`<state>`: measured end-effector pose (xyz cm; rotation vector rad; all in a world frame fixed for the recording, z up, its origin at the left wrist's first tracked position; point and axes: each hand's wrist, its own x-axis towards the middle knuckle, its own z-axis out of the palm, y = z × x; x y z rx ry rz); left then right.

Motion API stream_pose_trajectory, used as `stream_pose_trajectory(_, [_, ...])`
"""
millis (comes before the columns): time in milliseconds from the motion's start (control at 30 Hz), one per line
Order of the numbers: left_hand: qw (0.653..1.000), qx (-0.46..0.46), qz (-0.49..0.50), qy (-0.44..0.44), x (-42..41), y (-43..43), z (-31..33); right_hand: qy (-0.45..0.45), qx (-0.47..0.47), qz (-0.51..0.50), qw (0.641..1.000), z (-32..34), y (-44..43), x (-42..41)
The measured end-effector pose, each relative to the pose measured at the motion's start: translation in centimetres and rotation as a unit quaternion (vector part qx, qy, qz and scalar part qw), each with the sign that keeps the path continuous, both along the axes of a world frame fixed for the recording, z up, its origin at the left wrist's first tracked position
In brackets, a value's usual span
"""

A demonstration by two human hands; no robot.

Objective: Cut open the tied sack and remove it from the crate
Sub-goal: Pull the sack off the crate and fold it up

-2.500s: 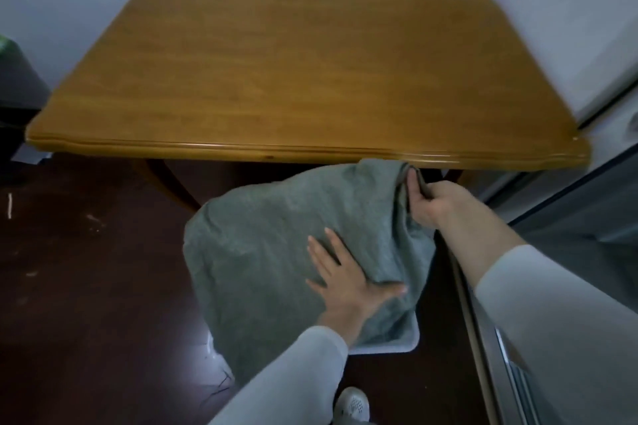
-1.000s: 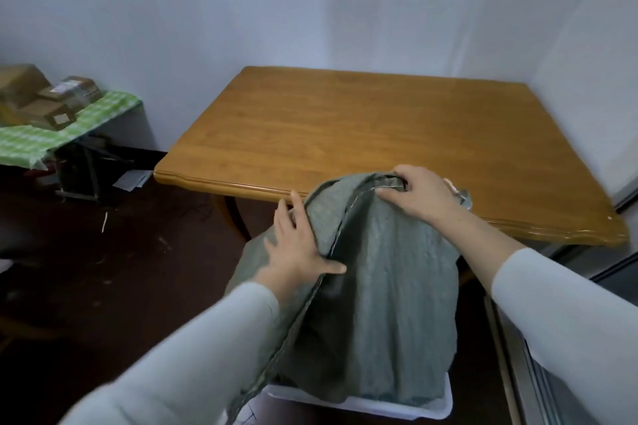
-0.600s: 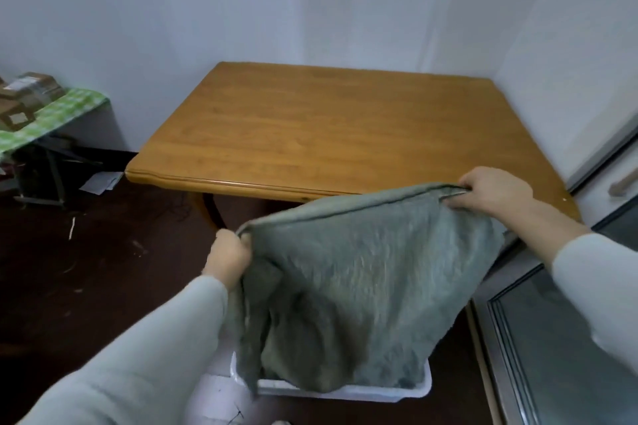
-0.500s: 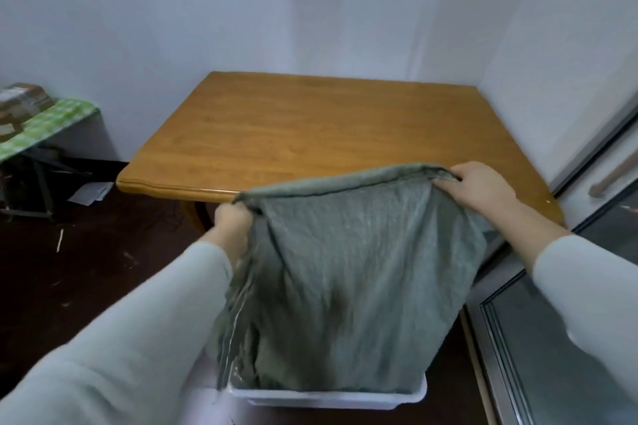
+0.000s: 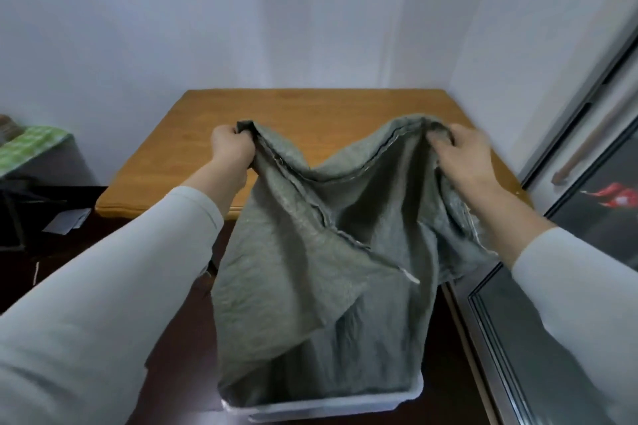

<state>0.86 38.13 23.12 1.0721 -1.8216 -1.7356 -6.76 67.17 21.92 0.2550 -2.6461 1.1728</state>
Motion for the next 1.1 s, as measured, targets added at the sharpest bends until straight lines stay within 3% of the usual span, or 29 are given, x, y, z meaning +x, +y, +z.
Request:
stream_pose_trajectory(67, [0.999, 0.037, 0.033, 0.022, 0.3, -0.4, -0.1, -0.050, 0.009, -0.008, 0.999, -0.4, 0.4, 0.0])
stream_pose_trajectory(167, [0.995, 0.056, 0.053, 0.060, 0.3, -0.8, 0.0, -0.022, -0.144, -0.045, 0.988, 0.1, -0.1, -0.7])
stream_pose_trajectory(200, [0.996, 0.048, 0.037, 0.064, 0.3, -0.8, -0.1, -0.024, -0.141, -0.031, 0.989, 0.2, -0.4, -0.7])
stream_pose_trajectory(300, [0.996, 0.053, 0.031, 0.066, 0.7, -0.8, -0.8, -0.086, -0.010, 0.005, 0.996, -1.1, -0.6, -0.5])
stream_pose_trajectory(400, [0.996, 0.031, 0.019, 0.083, 0.2, -1.3, -0.4, -0.009, -0.082, 0.009, 0.997, 0.5, -1.2, 0.1])
stream_pose_trajectory(467, [0.998, 0.004, -0.007, 0.070, 0.2, -0.7, -0.4, -0.109, -0.024, 0.088, 0.990, 0.8, -2.4, 1.6])
stream_pose_trajectory(533, [0.997, -0.005, -0.046, 0.069, 0.1, 0.3, -0.4, -0.238, 0.058, 0.180, 0.953, -0.2, -4.1, 3.6])
stream_pose_trajectory(567, [0.995, 0.005, -0.062, 0.077, 0.0, 0.8, -0.4, -0.248, 0.100, 0.206, 0.941, -1.0, -5.3, 4.2])
stream_pose_trajectory(667, [0.989, 0.042, -0.106, 0.090, -0.7, 2.0, -0.3, -0.249, 0.197, 0.197, 0.928, -3.8, -8.5, 5.4])
stream_pose_trajectory(800, [0.966, 0.087, -0.217, 0.111, -0.4, 2.2, -1.8, -0.143, 0.195, 0.096, 0.966, -6.6, -9.8, 4.8])
stream_pose_trajectory(833, [0.953, 0.051, -0.277, 0.115, -0.1, 1.9, -3.1, -0.141, 0.153, 0.085, 0.974, -6.8, -9.7, 4.6])
stream_pose_trajectory(867, [0.933, -0.050, -0.344, 0.093, 0.3, 1.6, -4.6, -0.173, 0.101, 0.077, 0.977, -6.7, -9.7, 4.2])
stream_pose_trajectory(900, [0.896, -0.184, -0.401, 0.040, 0.8, 1.5, -6.5, -0.214, 0.025, 0.070, 0.974, -6.4, -9.7, 3.9])
stream_pose_trajectory(967, [0.811, -0.403, -0.418, -0.079, 2.4, 2.1, -9.9, -0.295, -0.113, 0.061, 0.947, -5.2, -10.1, 3.8])
stream_pose_trajectory(1033, [0.776, -0.460, -0.418, -0.110, 3.6, 3.8, -11.7, -0.366, -0.187, 0.086, 0.908, -4.3, -11.0, 4.4])
stream_pose_trajectory(1100, [0.798, -0.422, -0.422, -0.086, 3.3, 4.8, -12.1, -0.397, -0.195, 0.121, 0.889, -3.9, -11.6, 4.8])
